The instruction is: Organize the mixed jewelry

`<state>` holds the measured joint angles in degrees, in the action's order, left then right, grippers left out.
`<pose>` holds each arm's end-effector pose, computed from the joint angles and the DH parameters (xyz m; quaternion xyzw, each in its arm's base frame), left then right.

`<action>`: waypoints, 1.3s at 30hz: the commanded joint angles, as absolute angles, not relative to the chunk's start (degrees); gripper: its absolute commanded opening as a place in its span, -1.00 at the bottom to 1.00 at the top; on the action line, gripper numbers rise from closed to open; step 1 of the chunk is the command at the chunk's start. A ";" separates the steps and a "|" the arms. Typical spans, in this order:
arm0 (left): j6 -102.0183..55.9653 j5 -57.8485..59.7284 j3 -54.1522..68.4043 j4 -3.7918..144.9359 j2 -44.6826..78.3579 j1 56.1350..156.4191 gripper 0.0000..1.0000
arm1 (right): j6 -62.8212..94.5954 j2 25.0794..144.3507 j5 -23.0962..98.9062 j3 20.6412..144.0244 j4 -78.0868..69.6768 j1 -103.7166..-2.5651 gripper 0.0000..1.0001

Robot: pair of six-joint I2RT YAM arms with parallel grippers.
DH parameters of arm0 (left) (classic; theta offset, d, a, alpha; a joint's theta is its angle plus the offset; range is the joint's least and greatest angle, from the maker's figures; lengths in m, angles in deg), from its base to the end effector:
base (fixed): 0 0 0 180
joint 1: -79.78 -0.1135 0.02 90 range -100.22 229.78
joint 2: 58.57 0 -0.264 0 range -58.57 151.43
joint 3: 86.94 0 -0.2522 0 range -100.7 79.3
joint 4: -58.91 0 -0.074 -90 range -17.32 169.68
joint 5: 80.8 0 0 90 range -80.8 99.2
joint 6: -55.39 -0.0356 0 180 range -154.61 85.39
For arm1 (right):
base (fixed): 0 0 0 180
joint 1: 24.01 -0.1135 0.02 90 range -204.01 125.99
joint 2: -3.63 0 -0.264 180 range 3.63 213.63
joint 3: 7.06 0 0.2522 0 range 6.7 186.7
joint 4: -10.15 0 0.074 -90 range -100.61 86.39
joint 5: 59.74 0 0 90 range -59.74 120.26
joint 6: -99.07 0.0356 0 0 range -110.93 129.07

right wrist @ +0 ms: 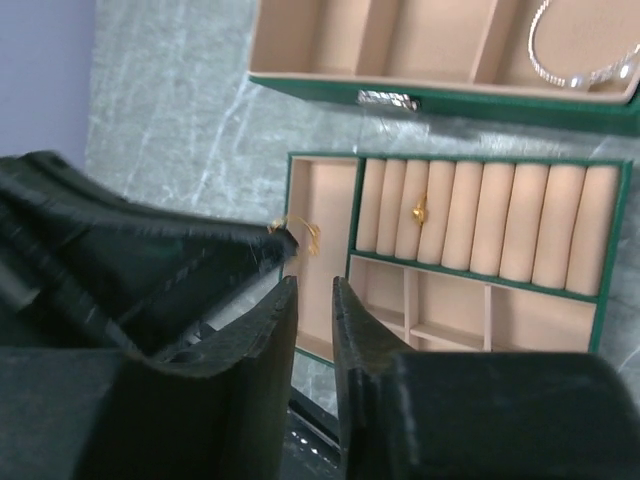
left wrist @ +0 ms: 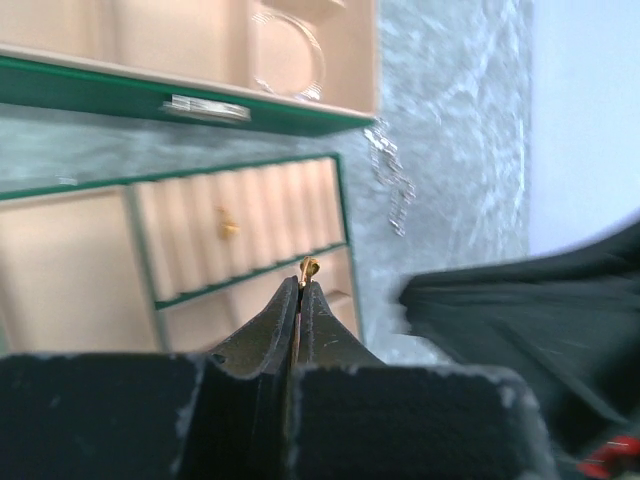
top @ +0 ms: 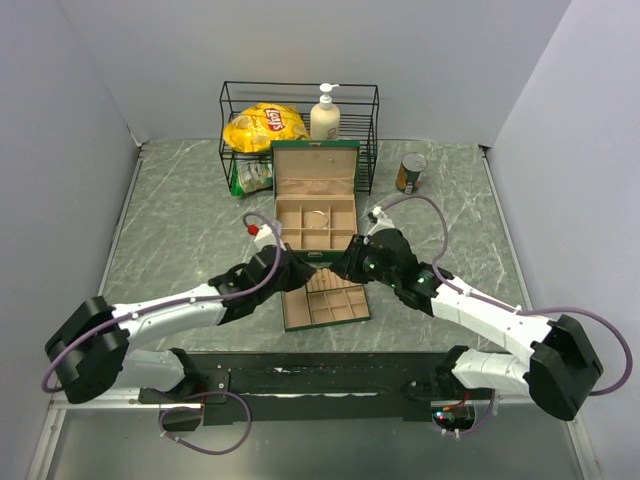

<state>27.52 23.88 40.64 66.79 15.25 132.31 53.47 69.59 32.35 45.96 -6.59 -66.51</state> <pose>0.1750 -0.2134 0.2220 -0.1360 0.8474 -0.3625 0.3634 0.1860 0.1722 0.2439 0.0052 0.8645 0.3569 0.3538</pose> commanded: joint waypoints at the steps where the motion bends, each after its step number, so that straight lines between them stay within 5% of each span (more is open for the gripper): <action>1: 26.57 22.04 44.75 62.58 9.21 128.83 -0.98 | 51.17 65.78 31.23 45.37 -5.63 -65.24 -0.40; 8: 22.26 12.11 50.90 55.82 1.65 123.82 -0.98 | 49.50 64.19 40.88 43.09 -3.88 -59.45 -0.31; 18: 22.78 -5.03 56.36 41.58 -2.24 116.96 -0.98 | 56.88 66.91 67.78 35.01 20.88 -52.67 -0.15; 26: 25.42 -12.51 55.57 33.04 3.83 116.96 -0.98 | 63.83 70.43 72.01 32.36 38.12 -52.84 -0.08; 39: 26.04 -13.91 54.07 31.02 6.91 116.96 -0.98 | 64.00 72.10 72.10 33.50 38.58 -53.19 -0.07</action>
<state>25.27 -12.25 56.42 35.36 6.23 117.19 63.51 71.03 71.08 32.61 33.89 -52.88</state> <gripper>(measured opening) 0.040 0.464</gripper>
